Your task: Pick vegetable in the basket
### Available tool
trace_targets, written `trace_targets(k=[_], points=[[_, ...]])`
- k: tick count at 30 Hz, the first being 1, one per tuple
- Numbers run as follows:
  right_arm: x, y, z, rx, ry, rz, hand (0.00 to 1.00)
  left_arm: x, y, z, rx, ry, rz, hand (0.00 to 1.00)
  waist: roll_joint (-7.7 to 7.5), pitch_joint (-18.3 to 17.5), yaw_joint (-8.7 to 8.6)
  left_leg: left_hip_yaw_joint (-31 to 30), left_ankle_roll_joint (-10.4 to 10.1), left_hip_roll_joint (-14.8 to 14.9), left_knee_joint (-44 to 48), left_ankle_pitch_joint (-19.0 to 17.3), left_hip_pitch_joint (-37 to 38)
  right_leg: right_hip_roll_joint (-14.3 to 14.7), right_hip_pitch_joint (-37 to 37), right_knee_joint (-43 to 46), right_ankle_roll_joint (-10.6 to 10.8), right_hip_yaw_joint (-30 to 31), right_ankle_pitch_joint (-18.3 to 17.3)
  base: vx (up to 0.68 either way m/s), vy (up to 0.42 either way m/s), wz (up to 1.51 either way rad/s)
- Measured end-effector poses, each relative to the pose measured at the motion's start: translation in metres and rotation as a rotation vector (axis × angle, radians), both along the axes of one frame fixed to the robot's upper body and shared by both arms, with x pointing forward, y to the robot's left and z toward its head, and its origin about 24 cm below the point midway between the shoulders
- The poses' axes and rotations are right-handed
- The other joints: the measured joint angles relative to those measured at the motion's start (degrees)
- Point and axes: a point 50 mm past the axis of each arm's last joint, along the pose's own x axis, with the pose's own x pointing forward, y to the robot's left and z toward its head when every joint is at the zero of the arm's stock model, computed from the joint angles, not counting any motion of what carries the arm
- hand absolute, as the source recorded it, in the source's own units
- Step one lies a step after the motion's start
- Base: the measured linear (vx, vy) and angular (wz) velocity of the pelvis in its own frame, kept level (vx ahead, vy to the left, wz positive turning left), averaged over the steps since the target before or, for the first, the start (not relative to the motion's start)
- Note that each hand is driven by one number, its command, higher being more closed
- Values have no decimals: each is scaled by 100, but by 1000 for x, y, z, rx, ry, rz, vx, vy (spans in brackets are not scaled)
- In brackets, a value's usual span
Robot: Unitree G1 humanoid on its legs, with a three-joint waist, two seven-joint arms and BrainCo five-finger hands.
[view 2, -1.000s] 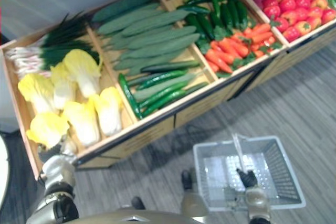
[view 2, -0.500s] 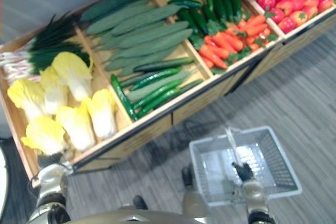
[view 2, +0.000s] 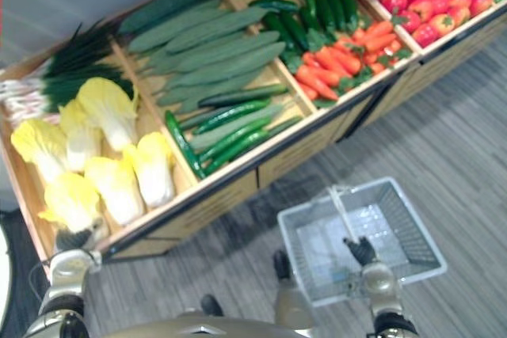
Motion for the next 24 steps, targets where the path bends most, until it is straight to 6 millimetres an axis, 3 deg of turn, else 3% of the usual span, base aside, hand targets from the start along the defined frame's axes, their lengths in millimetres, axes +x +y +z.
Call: trace_targets(k=[2,5,15,20,24], points=[[0,0,0,5,4,4,100,-3,1,-2,-7,19,1,100,4,-34,-100,-14,0,-12,-17,0,52,-21,82,-12,2,-58,1,-49,-27,11],[-4,0,-2,13,19,6,100,-3,-1,-5,-15,46,-7,100,-18,-146,-107,-19,1,-53,-77,0,144,-45,174,-45,26,-63,17,-39,-12,6],[-14,-3,-8,17,56,-21,100,29,-19,2,8,43,-152,100,-105,-195,-94,-608,31,-222,-167,-2,180,-264,487,-187,90,-479,59,-48,-16,23],[-26,-6,-11,27,71,-59,100,37,-39,17,-12,-110,-202,100,-185,-229,-46,-858,87,-282,-181,37,172,-341,613,-201,93,-732,59,-17,-21,22],[-35,-8,-14,34,77,-87,100,27,-54,24,-30,-197,-204,100,-238,-271,64,-936,117,-291,-181,57,185,-346,663,-201,92,-774,57,-32,-28,9]])
